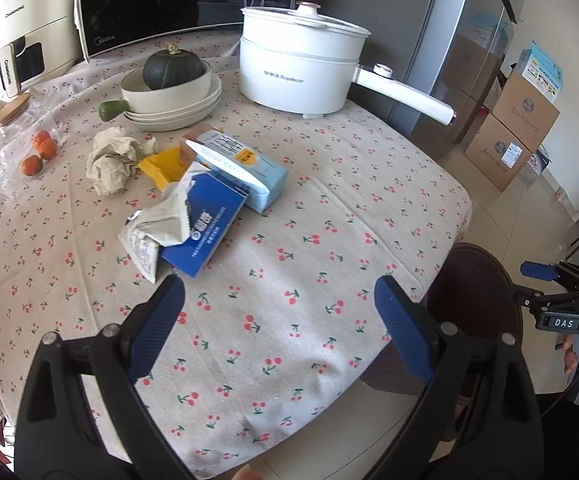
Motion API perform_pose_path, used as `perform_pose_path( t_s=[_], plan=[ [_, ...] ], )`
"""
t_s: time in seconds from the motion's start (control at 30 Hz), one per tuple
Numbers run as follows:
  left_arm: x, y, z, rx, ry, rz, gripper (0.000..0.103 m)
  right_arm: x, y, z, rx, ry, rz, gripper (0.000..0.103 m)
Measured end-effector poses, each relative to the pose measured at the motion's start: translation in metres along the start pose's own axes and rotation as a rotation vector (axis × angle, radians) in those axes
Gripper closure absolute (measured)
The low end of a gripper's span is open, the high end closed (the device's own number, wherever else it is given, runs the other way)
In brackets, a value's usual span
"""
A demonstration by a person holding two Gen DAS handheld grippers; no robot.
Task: Collect trash
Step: 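Grasp the white snack wrapper with the left gripper while the right gripper approaches the blue box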
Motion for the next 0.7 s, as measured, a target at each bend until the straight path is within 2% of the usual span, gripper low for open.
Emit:
perform_pose_path(
  t_s=[0.1, 0.2, 0.3, 0.4, 0.53, 0.63, 0.7],
  plan=[
    [0.009, -0.021, -0.011, 0.016, -0.006, -0.049, 0.008, 0.002, -0.011, -0.016, -0.020, 0.001, -0.008, 0.023],
    [0.031, -0.037, -0.019, 0.061, -0.044, -0.077, 0.008, 0.008, -0.020, -0.032, -0.025, -0.001, -0.018, 0.022],
    [0.056, -0.047, -0.023, 0.098, -0.090, -0.074, 0.008, 0.014, -0.030, -0.048, -0.023, -0.003, -0.043, 0.022],
    [0.072, -0.050, -0.033, 0.174, -0.097, -0.084, 0.008, 0.020, -0.040, -0.061, -0.033, -0.005, -0.054, 0.021],
    [0.087, -0.052, -0.046, 0.243, -0.124, -0.052, 0.008, 0.028, -0.049, -0.073, -0.043, -0.012, -0.068, 0.021],
    [0.095, -0.057, -0.043, 0.269, -0.143, -0.059, 0.008, 0.034, -0.052, -0.079, -0.054, -0.020, -0.058, 0.021],
    [0.098, -0.066, -0.040, 0.249, -0.149, -0.050, 0.008, 0.038, -0.052, -0.082, -0.054, -0.027, -0.056, 0.021]
  ],
)
Point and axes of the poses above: each gripper's, at about its wrist camera, not at the fingertips, and x roughly the way its jaws point, y to its right, z to its underside, the point moved 3 cm from there along x, roughly the way its jaws point, and after that the axes turned 6 degrees about -x, right-handed, at the moved point
